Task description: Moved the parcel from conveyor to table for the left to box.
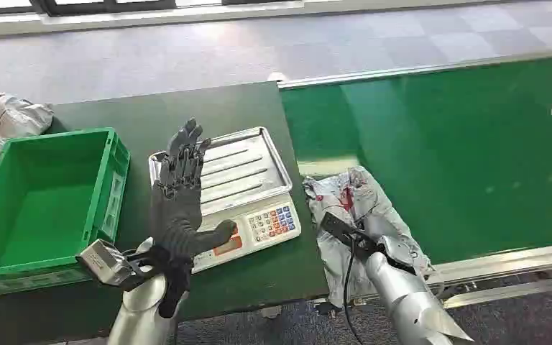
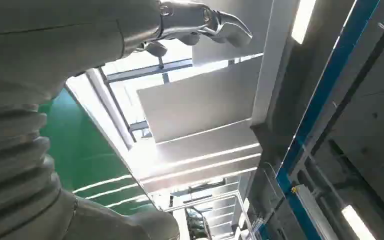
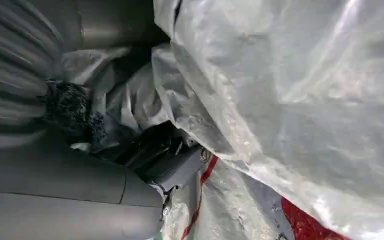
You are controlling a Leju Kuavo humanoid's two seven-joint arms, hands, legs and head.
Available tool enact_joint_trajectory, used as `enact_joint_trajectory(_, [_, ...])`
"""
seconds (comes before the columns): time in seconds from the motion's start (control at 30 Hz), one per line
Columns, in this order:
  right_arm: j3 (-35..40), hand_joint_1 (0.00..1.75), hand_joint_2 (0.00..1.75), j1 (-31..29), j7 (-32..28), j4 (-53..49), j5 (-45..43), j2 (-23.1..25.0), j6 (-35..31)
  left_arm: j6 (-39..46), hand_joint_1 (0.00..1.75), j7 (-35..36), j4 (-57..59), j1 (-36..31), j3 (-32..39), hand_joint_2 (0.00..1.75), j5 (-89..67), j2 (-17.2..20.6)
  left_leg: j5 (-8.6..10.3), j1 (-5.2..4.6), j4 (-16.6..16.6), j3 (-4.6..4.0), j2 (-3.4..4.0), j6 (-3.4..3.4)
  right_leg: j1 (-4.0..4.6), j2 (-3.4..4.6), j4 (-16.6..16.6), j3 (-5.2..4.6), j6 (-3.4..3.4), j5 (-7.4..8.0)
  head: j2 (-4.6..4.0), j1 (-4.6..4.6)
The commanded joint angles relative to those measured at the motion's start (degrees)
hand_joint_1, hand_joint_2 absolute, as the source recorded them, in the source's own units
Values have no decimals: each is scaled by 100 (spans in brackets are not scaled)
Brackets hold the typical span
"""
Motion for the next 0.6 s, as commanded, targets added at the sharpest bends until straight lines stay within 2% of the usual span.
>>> enact_joint_trajectory(0.03, [90,175,175,50,22,425,-3,-126,48,-37,0,13,296,-167,176,175,1,85,6,4,-15,8,-19,7,4,-1,-18,14,-8,4,0,0])
enact_joint_trajectory(0.2, [123,175,175,35,-58,384,-15,-118,-117,-18,0,14,278,-158,196,175,-6,83,5,3,-10,5,-19,7,4,-5,-13,11,-6,3,0,0])
enact_joint_trajectory(0.27, [120,175,175,-4,-384,332,-122,-65,-226,0,0,11,260,-146,222,175,-16,90,2,2,-5,4,-11,6,2,-4,-7,9,-4,1,0,0])
enact_joint_trajectory(0.3, [77,175,175,-6,-902,218,-297,-7,-306,20,0,-3,247,-134,241,175,-30,96,6,2,-11,4,-14,8,3,-2,-14,10,-6,5,0,0])
enact_joint_trajectory(0.33, [43,175,175,-11,-1682,65,-553,79,-394,46,0,-37,239,-118,261,175,-53,112,1,1,-4,2,-7,5,0,-2,-5,7,-4,2,0,0])
enact_joint_trajectory(0.37, [146,175,175,6,-2307,-265,-864,206,-514,58,0,-79,205,-77,317,175,-67,106,6,2,-12,3,-11,8,1,2,-14,8,-7,6,0,0])
enact_joint_trajectory(0.4, [262,175,175,33,-2533,-534,-1016,285,-568,50,0,-91,169,-47,344,175,-74,104,6,1,-15,1,0,8,1,15,-16,2,-9,10,0,0])
enact_joint_trajectory(0.47, [698,175,175,334,-2933,-1778,-1657,483,-954,22,0,-113,102,14,386,175,-106,101,1,-1,-6,-8,5,6,-3,18,-4,-7,-7,5,0,0])
enact_joint_trajectory(0.5, [835,175,175,454,-2927,-2216,-1826,533,-1018,16,0,-116,96,17,373,175,-109,129,-2,-3,-6,-12,23,4,-4,36,0,-19,-9,8,0,0])
enact_joint_trajectory(0.53, [1325,175,175,779,-2612,-3198,-2209,501,-857,16,0,-130,130,2,357,175,-108,170,-3,1,-9,-9,31,4,-1,45,-4,-19,-11,10,0,-2])
enact_joint_trajectory(0.57, [1474,175,175,959,-2616,-3749,-2538,510,-1147,14,0,-137,145,-3,357,175,-106,168,-3,-5,-6,-38,30,3,-6,38,5,-24,-12,6,0,0])
enact_joint_trajectory(0.6, [1661,175,175,1095,-2456,-4105,-2645,444,-1061,12,0,-139,162,-6,354,175,-104,163,1,-2,-4,-44,17,1,-3,18,3,-28,-8,6,0,-2])
